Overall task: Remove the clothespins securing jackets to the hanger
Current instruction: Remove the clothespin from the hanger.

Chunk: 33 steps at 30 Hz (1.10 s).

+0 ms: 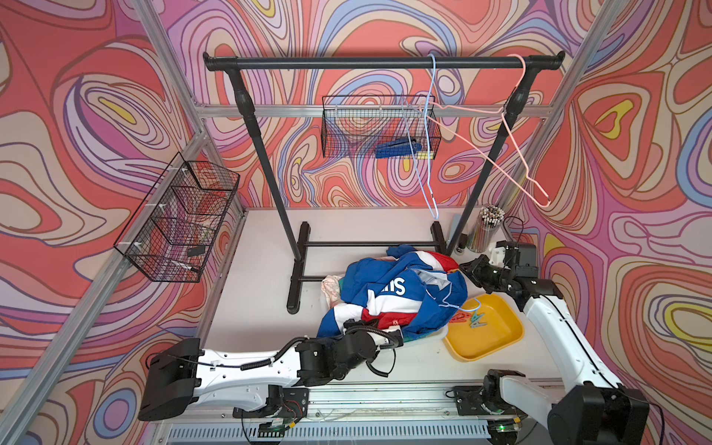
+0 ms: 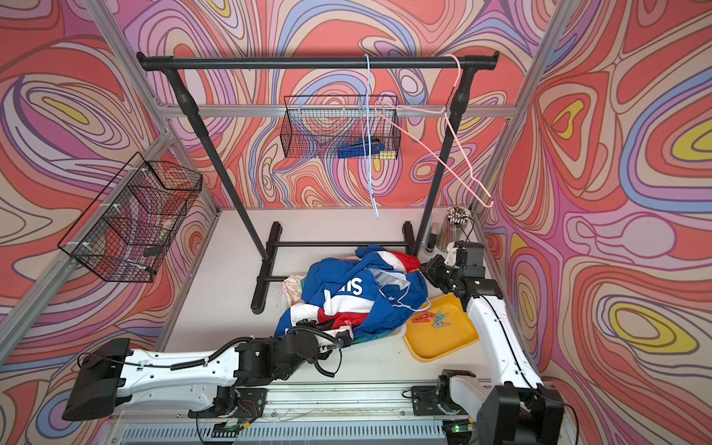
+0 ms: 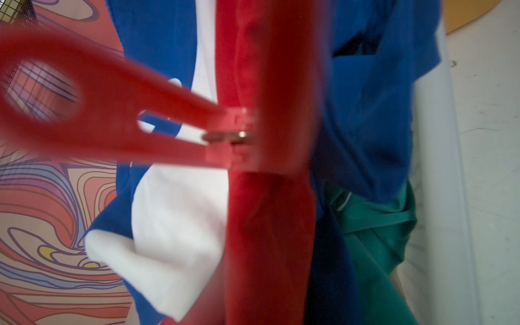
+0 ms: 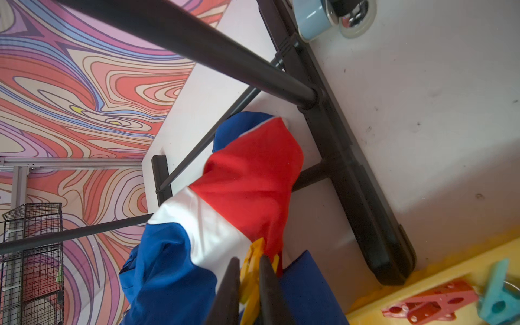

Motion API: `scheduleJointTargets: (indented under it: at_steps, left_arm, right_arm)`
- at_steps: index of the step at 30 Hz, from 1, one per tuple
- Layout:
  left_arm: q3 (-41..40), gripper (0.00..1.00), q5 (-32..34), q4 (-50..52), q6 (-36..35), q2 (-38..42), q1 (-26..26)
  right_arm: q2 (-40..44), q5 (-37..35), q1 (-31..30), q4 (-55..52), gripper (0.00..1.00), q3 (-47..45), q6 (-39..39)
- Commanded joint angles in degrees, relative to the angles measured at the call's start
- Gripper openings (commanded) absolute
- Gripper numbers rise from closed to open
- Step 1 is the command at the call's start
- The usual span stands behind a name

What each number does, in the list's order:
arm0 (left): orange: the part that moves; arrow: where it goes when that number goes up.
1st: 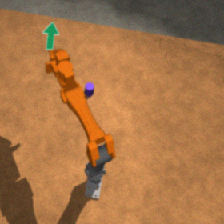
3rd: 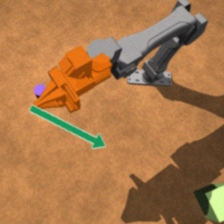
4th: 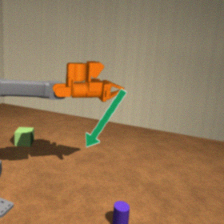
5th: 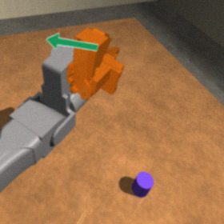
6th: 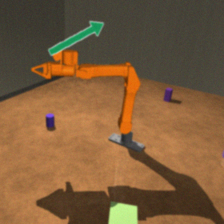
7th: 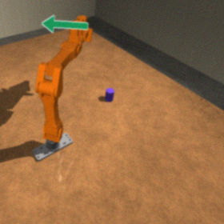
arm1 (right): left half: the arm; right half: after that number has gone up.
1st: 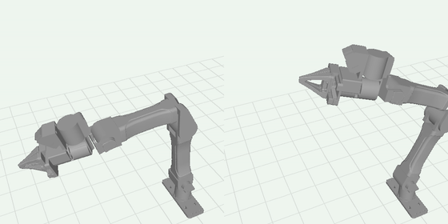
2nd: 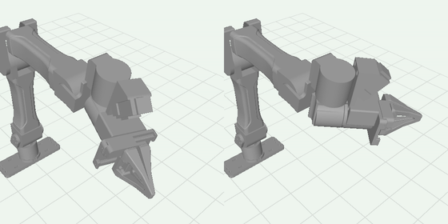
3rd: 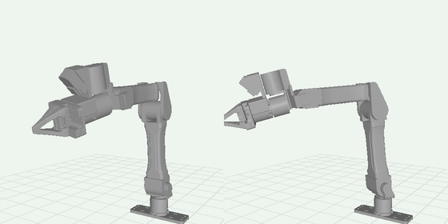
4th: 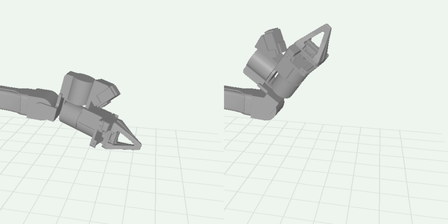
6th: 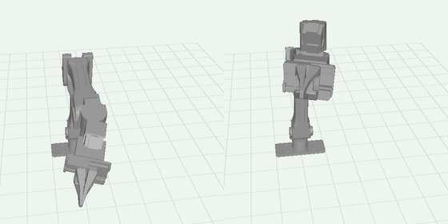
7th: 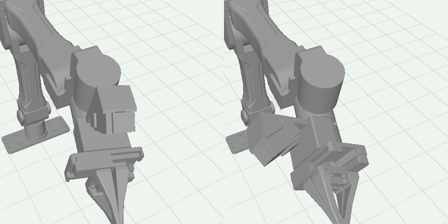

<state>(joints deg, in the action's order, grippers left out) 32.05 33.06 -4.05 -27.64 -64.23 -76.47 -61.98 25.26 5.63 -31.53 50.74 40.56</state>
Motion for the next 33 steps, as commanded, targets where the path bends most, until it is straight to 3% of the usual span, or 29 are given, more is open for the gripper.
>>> scheduleJointTargets:
  at_steps: [1,8,10,11,18,21,28,33]
  left_arm:
    - [-1.2,0.0,-1.8,4.1,1.0,-0.2,-0.6]
    - [-0.9,0.0,-2.0,4.8,1.7,-0.7,-0.5]
    - [-1.2,0.0,-2.2,4.8,1.6,-0.1,-0.6]
    - [-1.2,0.0,-2.4,4.8,1.5,0.2,-0.5]
    - [-1.2,0.0,-3.3,4.9,1.8,0.2,-0.6]
    - [-1.1,0.0,-3.8,4.8,1.8,-0.2,-0.6]
    - [-0.7,0.0,-4.3,4.7,1.9,-0.9,-0.6]
    - [-0.9,0.0,-4.8,4.9,2.0,-0.9,-0.7]
  right_arm:
    - [2.9,-5.8,0.0,-2.9,0.0,2.9,-0.8]
    - [4.7,-7.6,0.0,-5.0,0.0,4.3,-1.9]
    - [3.1,-5.4,0.0,-5.2,0.0,4.6,-2.7]
    - [1.9,-4.2,0.0,-5.4,0.05,4.6,-2.9]
    - [-0.2,-1.3,-0.1,-0.8,0.64,-0.1,-1.5]
    - [-0.2,0.1,-0.2,0.8,0.75,-1.5,-0.6]
    - [-2.6,0.0,-2.1,3.1,0.64,-2.7,1.6]
    - [-2.8,-0.3,-2.8,4.6,0.62,-2.8,3.4]
